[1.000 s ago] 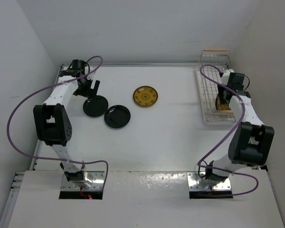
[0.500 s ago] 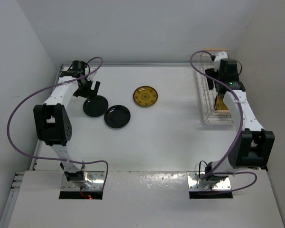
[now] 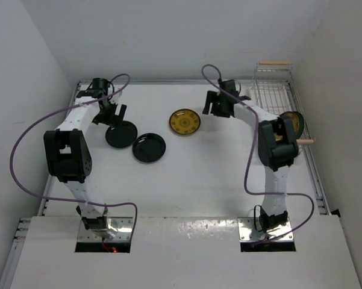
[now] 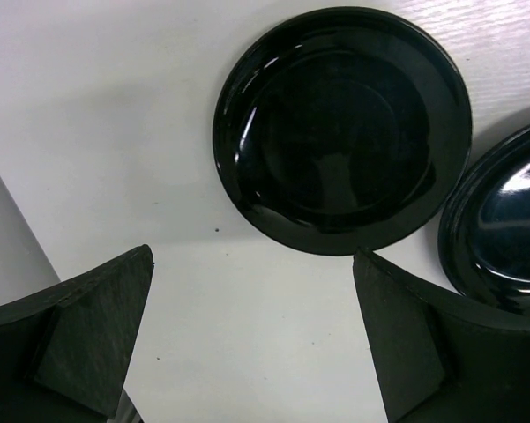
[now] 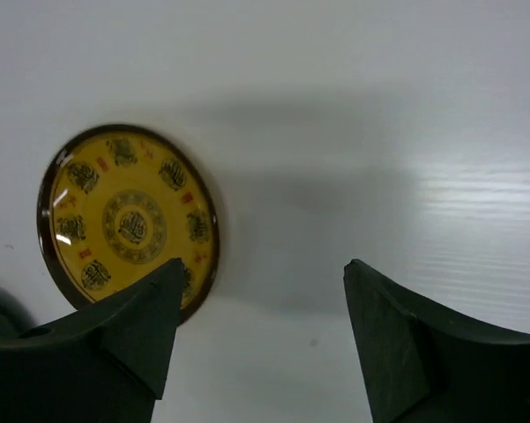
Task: Load the plates into the dish rack
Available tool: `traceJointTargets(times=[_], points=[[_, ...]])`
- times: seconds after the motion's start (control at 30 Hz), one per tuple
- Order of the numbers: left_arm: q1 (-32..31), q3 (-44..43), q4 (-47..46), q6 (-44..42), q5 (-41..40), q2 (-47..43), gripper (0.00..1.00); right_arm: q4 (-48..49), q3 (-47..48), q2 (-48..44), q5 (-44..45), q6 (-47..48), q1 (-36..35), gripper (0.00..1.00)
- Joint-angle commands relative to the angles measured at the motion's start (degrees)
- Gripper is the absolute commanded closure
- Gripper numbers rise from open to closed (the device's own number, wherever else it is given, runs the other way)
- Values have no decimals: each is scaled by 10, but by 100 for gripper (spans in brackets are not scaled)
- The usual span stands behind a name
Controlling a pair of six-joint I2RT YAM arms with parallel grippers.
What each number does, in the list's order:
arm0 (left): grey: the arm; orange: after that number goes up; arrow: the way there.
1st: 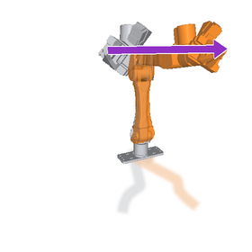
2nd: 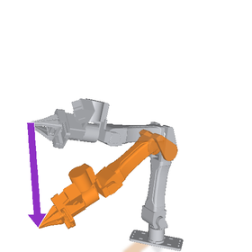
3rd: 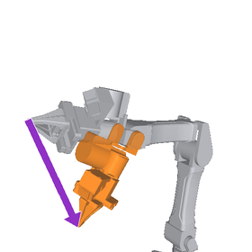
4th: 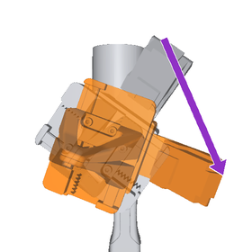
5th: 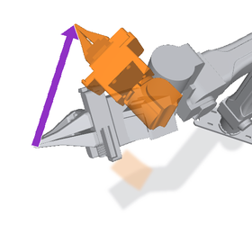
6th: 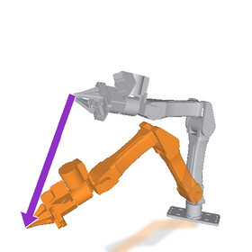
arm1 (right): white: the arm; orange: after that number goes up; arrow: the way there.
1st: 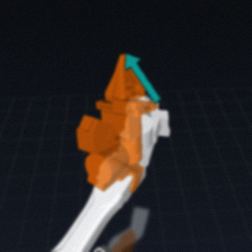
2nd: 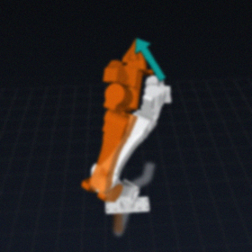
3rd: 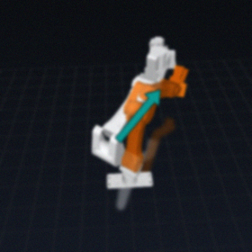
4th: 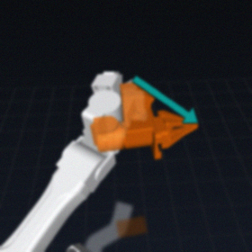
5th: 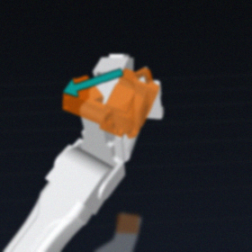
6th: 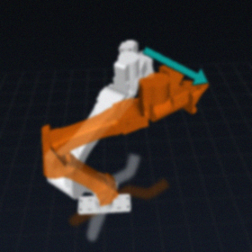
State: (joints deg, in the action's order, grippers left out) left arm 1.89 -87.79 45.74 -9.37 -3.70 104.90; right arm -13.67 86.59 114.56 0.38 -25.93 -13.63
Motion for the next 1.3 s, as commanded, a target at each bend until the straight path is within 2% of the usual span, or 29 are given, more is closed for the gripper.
traceJointTargets(times=[0.0, 0.17, 0.4, 0.6, 0.8, 0.9, 0.97, 1.0, 1.03, 1.1, 1.2, 1.23, 1.27], points=[[12, -6, -7, 5, -7, 3, 0, 16, 40, 81, -83, -132, -20, 30], [17, -6, -7, 5, -7, 8, 0, 37, 57, 140, -124, -200, -38, 39], [17, -6, -7, 5, -12, 14, 0, 65, 5, 160, -121, -240, -53, 66], [17, -6, -7, 5, -12, 14, 0, 44, 12, 177, -103, -245, -53, 63], [17, -6, -7, 5, -7, 14, 0, 68, 15, 190, -122, -248, -80, 62], [17, -6, -7, 5, -7, 14, 0, 74, 17, 202, -118, -264, -90, 69], [17, -6, -7, 5, -7, 8, 0, 84, 10, 204, -115, -283, -88, 89], [17, -6, -7, 5, -7, 8, 0, 92, 4, 200, -115, -286, -86, 98], [17, -6, -7, 5, -7, 8, 0, 97, -6, 184, -115, -291, -83, 100], [17, -6, -7, 5, -2, 8, 0, 120, -32, 161, -108, -286, -76, 100], [17, -6, -7, 5, -2, 8, 0, 123, -55, 51, -72, -230, -68, 100], [17, -6, -7, 5, -2, 8, 0, 98, -52, 6, -28, -150, -62, 100], [17, -6, -7, 5, -2, 8, 0, 88, -50, -16, -13, -132, -61, 100]])
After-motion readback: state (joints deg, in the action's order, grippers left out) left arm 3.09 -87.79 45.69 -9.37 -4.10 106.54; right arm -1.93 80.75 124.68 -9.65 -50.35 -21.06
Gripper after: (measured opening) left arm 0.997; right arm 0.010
